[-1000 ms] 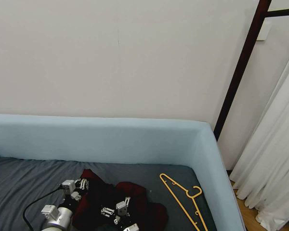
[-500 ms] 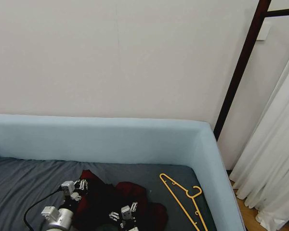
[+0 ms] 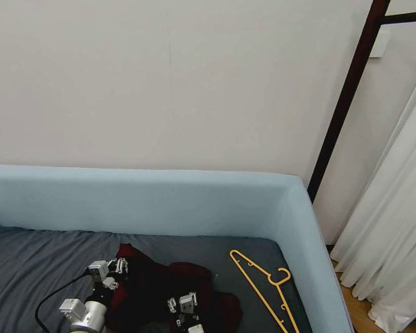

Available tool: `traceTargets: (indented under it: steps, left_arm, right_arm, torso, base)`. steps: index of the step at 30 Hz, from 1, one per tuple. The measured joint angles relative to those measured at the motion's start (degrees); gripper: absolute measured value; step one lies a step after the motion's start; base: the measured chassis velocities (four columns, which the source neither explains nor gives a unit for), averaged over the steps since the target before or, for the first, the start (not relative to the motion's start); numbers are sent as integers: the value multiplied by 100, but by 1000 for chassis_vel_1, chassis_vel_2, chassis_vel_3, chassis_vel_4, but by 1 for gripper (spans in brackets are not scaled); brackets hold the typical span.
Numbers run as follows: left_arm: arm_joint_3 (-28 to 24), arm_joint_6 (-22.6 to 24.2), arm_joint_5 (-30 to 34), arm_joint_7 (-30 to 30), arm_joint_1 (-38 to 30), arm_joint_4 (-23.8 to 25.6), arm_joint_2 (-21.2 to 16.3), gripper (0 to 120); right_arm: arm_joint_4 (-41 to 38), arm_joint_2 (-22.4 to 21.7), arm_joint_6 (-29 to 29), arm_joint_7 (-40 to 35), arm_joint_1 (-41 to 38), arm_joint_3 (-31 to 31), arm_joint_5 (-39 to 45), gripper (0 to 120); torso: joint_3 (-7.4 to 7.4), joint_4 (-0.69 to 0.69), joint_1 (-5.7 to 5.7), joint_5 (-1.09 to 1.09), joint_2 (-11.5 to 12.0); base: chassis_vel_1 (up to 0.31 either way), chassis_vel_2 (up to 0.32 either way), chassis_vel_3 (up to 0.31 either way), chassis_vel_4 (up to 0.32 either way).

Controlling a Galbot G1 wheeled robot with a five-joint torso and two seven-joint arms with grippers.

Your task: Pick up the clothes from the sofa and hang them on the clothes hanger.

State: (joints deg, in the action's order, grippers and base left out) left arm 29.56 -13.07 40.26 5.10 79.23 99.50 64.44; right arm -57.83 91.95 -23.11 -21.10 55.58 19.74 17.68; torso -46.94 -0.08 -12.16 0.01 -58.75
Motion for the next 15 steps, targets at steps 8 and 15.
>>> traceTargets:
  steps: [8,15]
  left_arm:
    - [-4,-15,-6,20,-1,-28,-21,0]
    - [-32,-23,-7,27,-47,-90,-31,0]
  right_arm:
    - [-66,0,23,26,2,2,468,7]
    - [-85,1,-25,61,-2,-79,458,0]
  torso:
    - [0,0,0,0,0]
    - [0,-1,0,1,0]
  base:
    - [0,0,0,0]
    - [0,0,0,0]
